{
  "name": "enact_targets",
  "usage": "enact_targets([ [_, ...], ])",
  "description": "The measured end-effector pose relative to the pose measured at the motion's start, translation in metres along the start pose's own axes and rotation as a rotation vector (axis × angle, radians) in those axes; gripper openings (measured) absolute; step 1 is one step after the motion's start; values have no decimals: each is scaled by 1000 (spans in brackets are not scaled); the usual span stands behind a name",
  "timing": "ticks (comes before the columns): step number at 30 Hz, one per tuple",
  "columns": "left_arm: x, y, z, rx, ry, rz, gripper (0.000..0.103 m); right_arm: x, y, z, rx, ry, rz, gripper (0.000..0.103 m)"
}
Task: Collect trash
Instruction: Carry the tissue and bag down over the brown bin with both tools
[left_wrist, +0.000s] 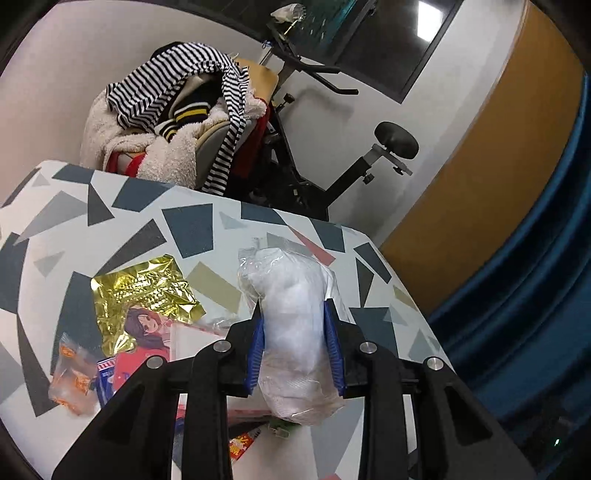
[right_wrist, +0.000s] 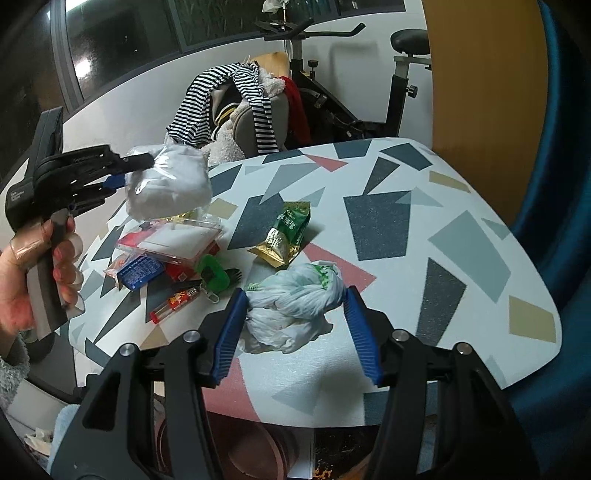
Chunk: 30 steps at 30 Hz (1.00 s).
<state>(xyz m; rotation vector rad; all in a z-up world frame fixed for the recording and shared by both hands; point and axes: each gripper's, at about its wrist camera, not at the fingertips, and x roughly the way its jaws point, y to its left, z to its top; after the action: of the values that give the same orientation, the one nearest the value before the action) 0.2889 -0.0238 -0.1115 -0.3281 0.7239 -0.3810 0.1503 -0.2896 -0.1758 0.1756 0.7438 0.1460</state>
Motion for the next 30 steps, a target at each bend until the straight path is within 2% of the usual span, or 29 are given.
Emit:
enact_targets([
  [5,-16,-4,-11,30,11,-8,30,-5,1,-2,5,-1,17,56],
  [14,-83,-15,-55,131,-5,-31,30,-21,30,-16,-52,-8,80,56],
  [22,-146,-7,-121,182,-10,-34,30,-38,57,-43,-121,-9,125,56],
  [26,-165,-1,-163,219,21,-30,30,-44,70,-64,-146,1,152,56],
  [30,-172,7,-209,247,87,-31,30,-43,79,-85,-159,18,168,56],
])
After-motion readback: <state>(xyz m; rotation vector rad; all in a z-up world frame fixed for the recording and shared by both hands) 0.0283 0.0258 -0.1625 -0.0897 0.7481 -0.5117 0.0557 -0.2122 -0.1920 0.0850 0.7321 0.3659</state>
